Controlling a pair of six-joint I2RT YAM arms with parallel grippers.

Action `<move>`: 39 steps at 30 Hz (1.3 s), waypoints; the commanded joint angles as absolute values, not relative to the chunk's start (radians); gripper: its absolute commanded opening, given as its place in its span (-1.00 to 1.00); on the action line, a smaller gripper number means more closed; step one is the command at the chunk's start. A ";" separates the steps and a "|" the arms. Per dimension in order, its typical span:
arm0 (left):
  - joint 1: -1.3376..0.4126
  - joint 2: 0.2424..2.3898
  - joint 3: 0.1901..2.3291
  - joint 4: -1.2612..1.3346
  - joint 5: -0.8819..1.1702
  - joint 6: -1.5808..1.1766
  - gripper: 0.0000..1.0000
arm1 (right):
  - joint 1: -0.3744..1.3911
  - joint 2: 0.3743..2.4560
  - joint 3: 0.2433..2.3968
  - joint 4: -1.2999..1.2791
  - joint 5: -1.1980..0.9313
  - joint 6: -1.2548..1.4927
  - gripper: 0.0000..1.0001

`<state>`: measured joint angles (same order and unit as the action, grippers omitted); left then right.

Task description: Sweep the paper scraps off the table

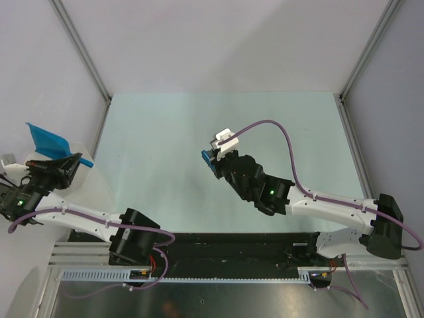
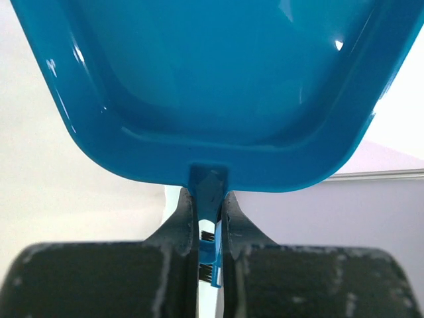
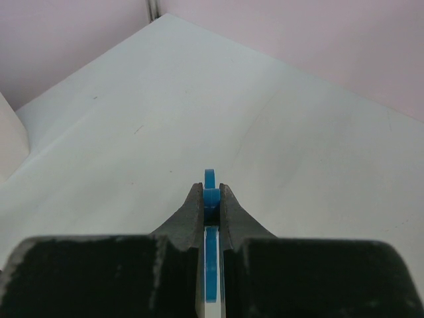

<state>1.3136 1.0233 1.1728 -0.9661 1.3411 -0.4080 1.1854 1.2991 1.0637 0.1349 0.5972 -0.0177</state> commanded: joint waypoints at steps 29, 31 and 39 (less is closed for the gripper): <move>1.224 0.925 1.474 -0.953 1.145 0.006 -1.00 | 1.189 1.279 1.065 0.146 0.609 -0.009 -1.00; 1.210 0.902 1.479 -0.951 1.073 0.106 -1.00 | 1.189 1.287 1.065 0.152 0.606 -0.012 -1.00; 1.125 0.885 1.469 -0.945 0.702 0.426 -0.99 | 1.183 1.298 1.065 0.160 0.604 -0.021 -1.00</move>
<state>1.1950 0.8631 1.4631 -0.9527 0.9760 0.1406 1.1851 1.2987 1.0615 0.1246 0.5961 -0.0185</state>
